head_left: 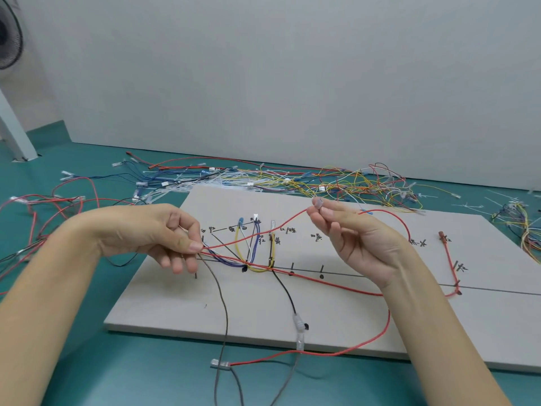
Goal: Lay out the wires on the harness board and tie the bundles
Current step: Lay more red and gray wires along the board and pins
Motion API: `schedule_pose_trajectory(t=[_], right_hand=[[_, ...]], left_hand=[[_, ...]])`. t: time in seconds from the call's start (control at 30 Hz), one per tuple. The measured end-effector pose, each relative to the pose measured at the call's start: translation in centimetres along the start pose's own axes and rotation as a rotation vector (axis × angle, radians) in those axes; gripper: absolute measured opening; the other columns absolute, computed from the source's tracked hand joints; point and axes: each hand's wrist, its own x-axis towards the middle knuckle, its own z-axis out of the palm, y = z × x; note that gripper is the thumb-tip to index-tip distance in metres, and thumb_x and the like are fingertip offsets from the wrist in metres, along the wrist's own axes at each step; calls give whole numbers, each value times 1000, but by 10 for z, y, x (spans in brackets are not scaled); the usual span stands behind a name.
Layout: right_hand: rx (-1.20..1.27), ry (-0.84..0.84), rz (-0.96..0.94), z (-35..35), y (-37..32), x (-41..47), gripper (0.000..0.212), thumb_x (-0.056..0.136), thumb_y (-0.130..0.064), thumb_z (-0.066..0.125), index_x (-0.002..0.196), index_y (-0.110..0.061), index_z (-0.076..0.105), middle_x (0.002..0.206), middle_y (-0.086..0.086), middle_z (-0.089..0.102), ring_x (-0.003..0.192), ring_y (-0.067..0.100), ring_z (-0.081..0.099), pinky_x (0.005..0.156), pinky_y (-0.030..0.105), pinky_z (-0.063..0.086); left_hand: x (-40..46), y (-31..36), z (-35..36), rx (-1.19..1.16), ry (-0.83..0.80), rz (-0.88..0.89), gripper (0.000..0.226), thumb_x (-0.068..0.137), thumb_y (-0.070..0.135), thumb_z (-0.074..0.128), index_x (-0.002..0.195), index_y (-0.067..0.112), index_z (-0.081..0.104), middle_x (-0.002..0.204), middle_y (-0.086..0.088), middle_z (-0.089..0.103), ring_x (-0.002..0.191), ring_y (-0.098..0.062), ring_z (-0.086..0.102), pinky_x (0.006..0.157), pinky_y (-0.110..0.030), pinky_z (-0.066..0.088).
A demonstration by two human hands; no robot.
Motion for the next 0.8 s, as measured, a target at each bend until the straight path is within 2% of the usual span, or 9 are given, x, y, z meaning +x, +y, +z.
schedule_pose_trajectory(t=[0.13, 0.27, 0.4, 0.47, 0.63, 0.7, 0.8], right_hand=[[-218, 87, -59, -2, 2, 0, 18, 67, -4, 69, 83, -3, 78, 81, 11, 74, 69, 13, 72, 52, 12, 53], [-343, 138, -92, -5, 0, -1, 21, 72, -4, 70, 92, 2, 72, 79, 13, 73, 66, 15, 71, 55, 14, 54], [-530, 203, -34, -10, 0, -3, 8, 82, 4, 67, 88, 5, 72, 77, 18, 73, 64, 19, 71, 56, 17, 55], [-586, 229, 16, -12, -1, -4, 6, 81, 5, 68, 85, 5, 72, 77, 20, 72, 62, 21, 71, 56, 18, 56], [-747, 237, 66, -12, 0, -7, 4, 82, 0, 70, 83, 0, 73, 71, 14, 71, 58, 18, 67, 53, 20, 55], [-807, 241, 94, -10, 2, -7, 3, 83, -3, 71, 81, -1, 73, 67, 11, 69, 54, 16, 65, 49, 20, 53], [-872, 234, 144, -8, 4, -8, 5, 84, -3, 69, 80, -1, 72, 63, 9, 67, 51, 16, 62, 43, 19, 47]], left_hand=[[-2, -1, -2, 62, -11, -5, 13, 67, 20, 80, 69, 14, 69, 75, -17, 70, 48, -12, 55, 45, -18, 45], [-5, -4, -6, 132, -24, 5, 17, 65, 18, 81, 79, 11, 75, 83, -16, 73, 54, -13, 60, 49, -19, 48], [-4, -6, -7, 220, 6, 15, 21, 69, 30, 77, 84, 15, 79, 83, 5, 73, 66, -4, 61, 55, -19, 48], [-3, -6, -7, 246, 5, 0, 23, 70, 33, 75, 86, 18, 80, 80, 9, 71, 66, -3, 58, 57, -19, 48], [-2, -9, -8, 275, -55, -29, 27, 73, 40, 80, 90, 19, 80, 71, 1, 65, 65, -8, 58, 58, -19, 47], [-2, -10, -9, 292, -62, -67, 31, 68, 44, 79, 87, 20, 79, 70, -2, 66, 63, -10, 57, 55, -19, 45], [-2, -12, -10, 311, -50, -99, 24, 67, 39, 81, 80, 19, 77, 69, -4, 68, 62, -10, 60, 51, -19, 43]])
